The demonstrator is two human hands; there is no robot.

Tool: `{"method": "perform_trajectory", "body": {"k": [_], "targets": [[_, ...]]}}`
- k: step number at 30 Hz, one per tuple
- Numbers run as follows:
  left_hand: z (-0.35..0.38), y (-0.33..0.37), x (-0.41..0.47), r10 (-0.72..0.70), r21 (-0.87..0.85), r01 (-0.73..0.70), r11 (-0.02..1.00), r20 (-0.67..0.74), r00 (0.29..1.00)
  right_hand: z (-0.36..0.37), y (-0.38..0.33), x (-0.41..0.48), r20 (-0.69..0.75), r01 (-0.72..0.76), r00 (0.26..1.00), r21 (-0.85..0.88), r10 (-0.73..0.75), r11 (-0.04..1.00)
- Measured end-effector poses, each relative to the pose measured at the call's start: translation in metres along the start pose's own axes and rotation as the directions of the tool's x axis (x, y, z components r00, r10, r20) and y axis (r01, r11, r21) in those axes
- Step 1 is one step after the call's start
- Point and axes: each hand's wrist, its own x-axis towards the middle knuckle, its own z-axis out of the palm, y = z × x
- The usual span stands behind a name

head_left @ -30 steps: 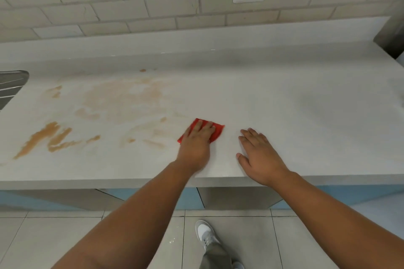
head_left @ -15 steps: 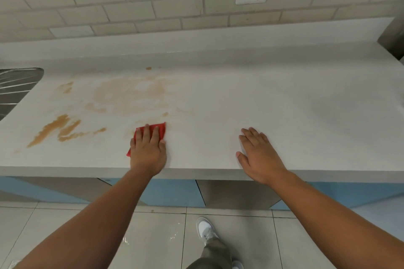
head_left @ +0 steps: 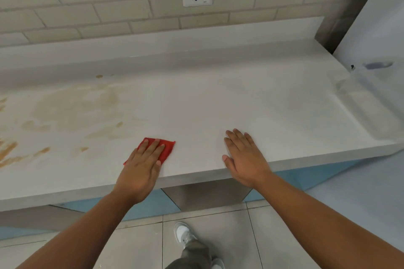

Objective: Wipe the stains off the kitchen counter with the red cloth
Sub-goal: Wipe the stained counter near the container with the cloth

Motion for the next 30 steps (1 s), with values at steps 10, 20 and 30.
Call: {"method": "perform_trajectory", "body": {"k": [10,20,30], "targets": [[0.034,0.145,0.042,-0.253,0.037,0.257,0.966,-0.083,0.964,-0.008,0.059,-0.043,-0.043,-0.214,0.975,0.045,0.216,0.976],[0.060,0.309,0.099,0.143,-0.015,-0.142,0.990,0.108,0.984,-0.012,0.139,-0.114,-0.196,-0.500,0.821,0.204,0.536,0.841],[0.067,0.364,0.203,0.532,-0.050,-0.537,0.842,0.233,0.814,-0.027,0.169,-0.117,-0.196,-0.554,0.791,0.174,0.580,0.814]]}}
